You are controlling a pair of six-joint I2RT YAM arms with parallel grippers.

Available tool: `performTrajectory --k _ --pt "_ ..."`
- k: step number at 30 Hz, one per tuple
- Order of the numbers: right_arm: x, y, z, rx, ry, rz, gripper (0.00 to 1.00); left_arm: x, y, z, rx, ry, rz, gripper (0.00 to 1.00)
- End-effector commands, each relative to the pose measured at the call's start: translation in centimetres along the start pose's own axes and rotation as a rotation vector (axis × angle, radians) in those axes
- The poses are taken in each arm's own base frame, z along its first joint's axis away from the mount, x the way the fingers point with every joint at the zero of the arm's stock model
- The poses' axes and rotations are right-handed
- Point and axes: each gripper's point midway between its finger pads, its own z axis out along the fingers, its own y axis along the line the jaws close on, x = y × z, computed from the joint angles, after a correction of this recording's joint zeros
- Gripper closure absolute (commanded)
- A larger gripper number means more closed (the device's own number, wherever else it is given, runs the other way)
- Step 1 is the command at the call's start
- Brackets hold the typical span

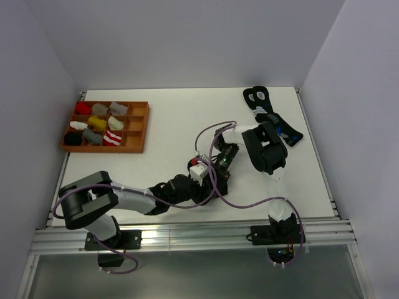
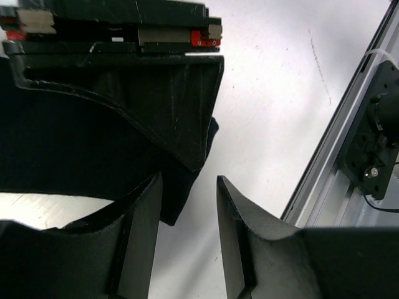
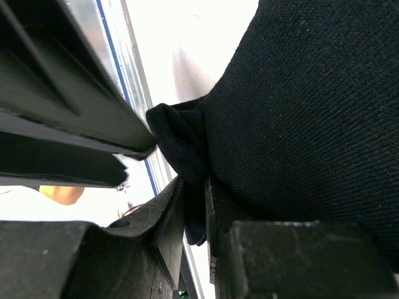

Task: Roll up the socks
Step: Roll the sock at the center of the board.

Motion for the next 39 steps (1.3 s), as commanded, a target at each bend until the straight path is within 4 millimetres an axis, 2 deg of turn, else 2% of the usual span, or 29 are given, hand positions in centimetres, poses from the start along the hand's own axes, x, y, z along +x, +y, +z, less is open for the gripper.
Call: performTrajectory --k 1,11,25,28,33,36,39 --pt "-0.1 0.3 -0.5 -0.016 0.005 0.035 0.77 -1.3 -1.3 1.0 0.051 -0.039 0.027 0.55" --pt "-0.2 0.3 -0.6 -0.018 0.004 0.037 0.77 0.2 -0.6 1.5 0.051 -0.013 0.009 0.57" --pt "0.0 0.1 -0.6 -0.004 0.007 0.037 0.77 2.3 0.3 1.9 0.073 0.052 -0.046 0.69" --pt "-0.1 0.0 -0.6 0.003 0.005 0.033 0.77 2.6 0.5 1.9 0.073 0.062 -0.059 0.73" --pt "0.0 0.0 -0.7 0.012 0.006 0.033 0.77 3.2 0.6 2.1 0.077 0.096 -0.083 0.85" --pt "-0.1 -0.4 -0.6 0.038 -0.001 0.018 0.76 4.2 0.8 2.6 0.065 0.153 -0.107 0.96" --pt "-0.2 -0.7 -0.9 0.082 -0.019 0.010 0.70 6.0 1.2 3.0 0.040 0.230 -0.146 1.00"
